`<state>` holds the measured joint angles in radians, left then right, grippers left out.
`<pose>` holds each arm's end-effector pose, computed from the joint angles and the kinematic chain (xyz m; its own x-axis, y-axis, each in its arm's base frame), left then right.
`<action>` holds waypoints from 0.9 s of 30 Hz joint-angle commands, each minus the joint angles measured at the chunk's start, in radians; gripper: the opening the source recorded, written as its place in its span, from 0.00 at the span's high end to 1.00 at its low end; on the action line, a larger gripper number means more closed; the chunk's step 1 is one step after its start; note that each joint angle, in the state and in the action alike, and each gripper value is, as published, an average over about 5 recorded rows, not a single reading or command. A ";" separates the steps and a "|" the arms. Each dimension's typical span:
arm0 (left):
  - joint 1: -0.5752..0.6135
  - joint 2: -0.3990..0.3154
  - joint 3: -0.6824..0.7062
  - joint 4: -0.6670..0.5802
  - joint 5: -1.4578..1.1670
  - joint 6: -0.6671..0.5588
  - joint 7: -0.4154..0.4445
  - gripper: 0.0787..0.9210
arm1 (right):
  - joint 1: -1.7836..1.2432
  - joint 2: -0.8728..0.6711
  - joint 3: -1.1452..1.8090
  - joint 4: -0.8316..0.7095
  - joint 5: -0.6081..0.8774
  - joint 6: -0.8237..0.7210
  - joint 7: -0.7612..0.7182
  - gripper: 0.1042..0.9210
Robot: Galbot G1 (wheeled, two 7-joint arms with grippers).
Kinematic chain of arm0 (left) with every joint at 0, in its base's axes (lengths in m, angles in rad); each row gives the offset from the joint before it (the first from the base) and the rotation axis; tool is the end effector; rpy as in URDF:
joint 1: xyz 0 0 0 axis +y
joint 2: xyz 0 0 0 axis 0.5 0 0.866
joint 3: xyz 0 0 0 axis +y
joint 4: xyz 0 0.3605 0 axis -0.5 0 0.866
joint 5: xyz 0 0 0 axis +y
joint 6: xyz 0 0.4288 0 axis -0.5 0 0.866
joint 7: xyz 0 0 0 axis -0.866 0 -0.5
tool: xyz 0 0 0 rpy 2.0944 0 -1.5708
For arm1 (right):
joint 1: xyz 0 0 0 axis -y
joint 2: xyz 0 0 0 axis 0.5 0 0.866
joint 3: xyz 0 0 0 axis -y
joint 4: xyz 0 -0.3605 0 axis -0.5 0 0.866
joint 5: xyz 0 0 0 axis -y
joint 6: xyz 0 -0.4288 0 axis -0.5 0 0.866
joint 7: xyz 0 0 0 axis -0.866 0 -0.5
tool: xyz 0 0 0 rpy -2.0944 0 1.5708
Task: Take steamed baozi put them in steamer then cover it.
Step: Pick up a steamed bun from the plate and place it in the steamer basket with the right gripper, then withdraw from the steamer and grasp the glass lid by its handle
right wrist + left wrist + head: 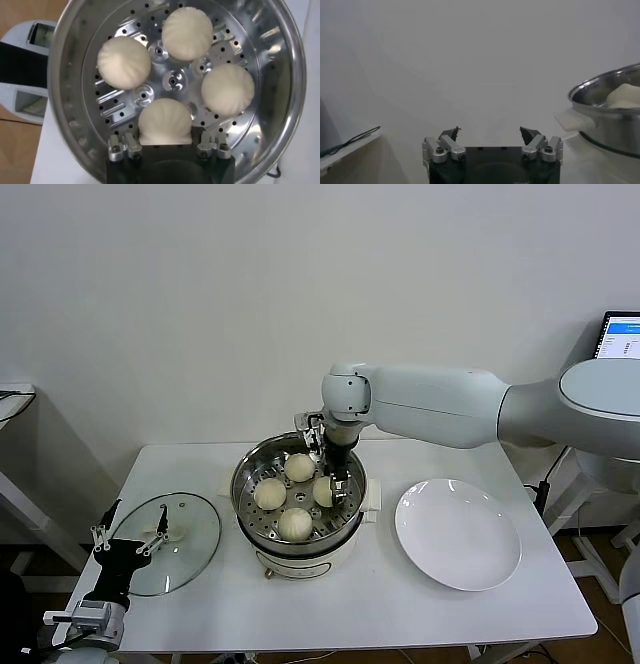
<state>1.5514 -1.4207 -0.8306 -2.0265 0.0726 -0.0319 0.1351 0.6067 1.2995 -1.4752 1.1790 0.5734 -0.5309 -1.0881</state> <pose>0.2477 0.1407 -0.3108 -0.9977 -0.0660 0.0131 -0.0576 0.9382 0.3413 0.6133 0.2069 -0.1140 0.0026 -0.0997 0.9950 -0.9722 -0.2332 -0.0208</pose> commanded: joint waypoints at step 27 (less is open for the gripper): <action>0.003 -0.002 0.009 -0.012 0.030 0.003 0.011 0.12 | 0.047 -0.512 0.384 0.204 0.047 0.058 -0.042 0.12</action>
<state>1.5561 -1.4254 -0.8217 -2.0386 0.0825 -0.0291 0.1367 0.7116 1.0819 -1.3580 1.2733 0.6149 -0.4894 -1.1474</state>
